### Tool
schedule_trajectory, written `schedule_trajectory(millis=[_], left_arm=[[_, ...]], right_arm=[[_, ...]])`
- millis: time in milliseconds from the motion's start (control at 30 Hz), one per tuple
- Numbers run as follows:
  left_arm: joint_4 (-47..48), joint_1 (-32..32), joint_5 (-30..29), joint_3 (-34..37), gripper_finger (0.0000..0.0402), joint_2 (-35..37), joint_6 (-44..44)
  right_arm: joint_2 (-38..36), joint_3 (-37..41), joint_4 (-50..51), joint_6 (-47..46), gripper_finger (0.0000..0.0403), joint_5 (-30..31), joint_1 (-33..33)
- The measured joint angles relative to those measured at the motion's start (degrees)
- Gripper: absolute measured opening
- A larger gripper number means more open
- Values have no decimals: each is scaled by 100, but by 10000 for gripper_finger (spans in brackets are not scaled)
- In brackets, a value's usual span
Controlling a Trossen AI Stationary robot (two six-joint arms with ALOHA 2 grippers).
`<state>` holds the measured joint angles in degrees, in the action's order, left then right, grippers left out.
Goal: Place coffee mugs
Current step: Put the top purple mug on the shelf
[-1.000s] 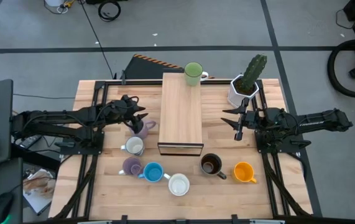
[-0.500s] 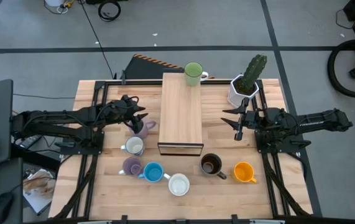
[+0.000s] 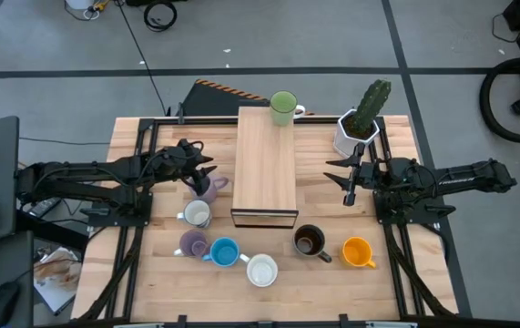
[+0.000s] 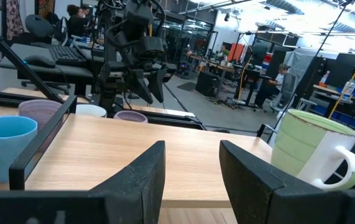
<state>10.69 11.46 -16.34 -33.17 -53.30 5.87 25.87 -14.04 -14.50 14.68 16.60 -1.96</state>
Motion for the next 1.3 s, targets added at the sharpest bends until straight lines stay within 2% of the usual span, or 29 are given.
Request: schedule_trajectory(millis=[433,667,933,1167,1300], left_arm=[[55,-9,3,0,141,0,266],[544,-9,185,-238,141,-133,328],[1940,-42,698,-892,141,-710,688],[3233,-299,707,-1942,141,-1187,891],[3677,-371,704,-2126,141,-1494,1010]], right_arm=[[1,0,-3,2,158,-2,0],[2,0,-37,4,158,-2,0],[2,0,-39,2,158,-42,0],[2,0,-42,2,158,-41,0],[2,0,-42,2,158,-41,0]])
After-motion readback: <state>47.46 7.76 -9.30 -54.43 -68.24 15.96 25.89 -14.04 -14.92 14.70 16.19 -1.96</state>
